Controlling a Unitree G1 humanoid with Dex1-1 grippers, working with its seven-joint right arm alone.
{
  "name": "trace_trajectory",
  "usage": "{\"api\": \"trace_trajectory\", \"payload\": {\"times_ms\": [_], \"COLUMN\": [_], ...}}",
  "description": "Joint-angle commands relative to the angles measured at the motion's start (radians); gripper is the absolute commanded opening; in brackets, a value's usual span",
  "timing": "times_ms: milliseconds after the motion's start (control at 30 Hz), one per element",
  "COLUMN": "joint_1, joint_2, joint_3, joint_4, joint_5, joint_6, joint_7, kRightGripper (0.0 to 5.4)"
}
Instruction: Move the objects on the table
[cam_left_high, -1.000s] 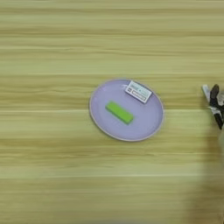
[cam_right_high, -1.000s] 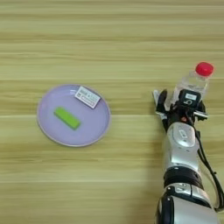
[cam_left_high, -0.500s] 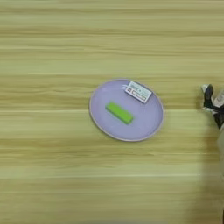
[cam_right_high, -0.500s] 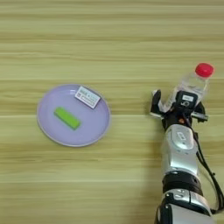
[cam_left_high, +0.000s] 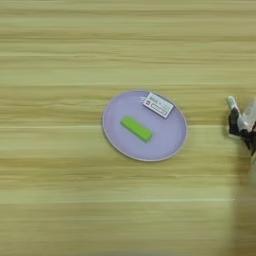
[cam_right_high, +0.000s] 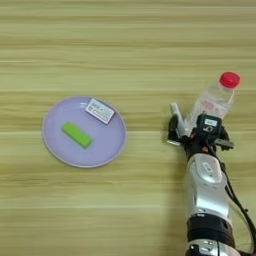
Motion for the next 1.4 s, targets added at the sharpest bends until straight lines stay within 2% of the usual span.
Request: {"api": "trace_trajectory", "payload": {"times_ms": [33, 300, 533, 700, 1167, 1400], "joint_1": [-0.023, 0.038, 0.131, 0.183, 0.292, 0.304], "joint_2": [-0.019, 0.004, 0.041, 0.054, 0.094, 0.117], "joint_3": [0.004, 0.023, 0.054, 0.059, 0.105, 0.1], "joint_4": [-0.079, -0.16, -0.317, -0.445, -0.63, -0.72], "joint_5": [-0.001, -0.006, -0.005, 0.019, 0.021, 0.092], "joint_6": [0.01, 0.064, 0.145, 0.229, 0.382, 0.478], "joint_7": [0.0, 0.006, 0.013, 0.025, 0.055, 0.085], "kRightGripper": [5.38, 5.38, 5.38, 5.38, 5.38, 5.38]}}
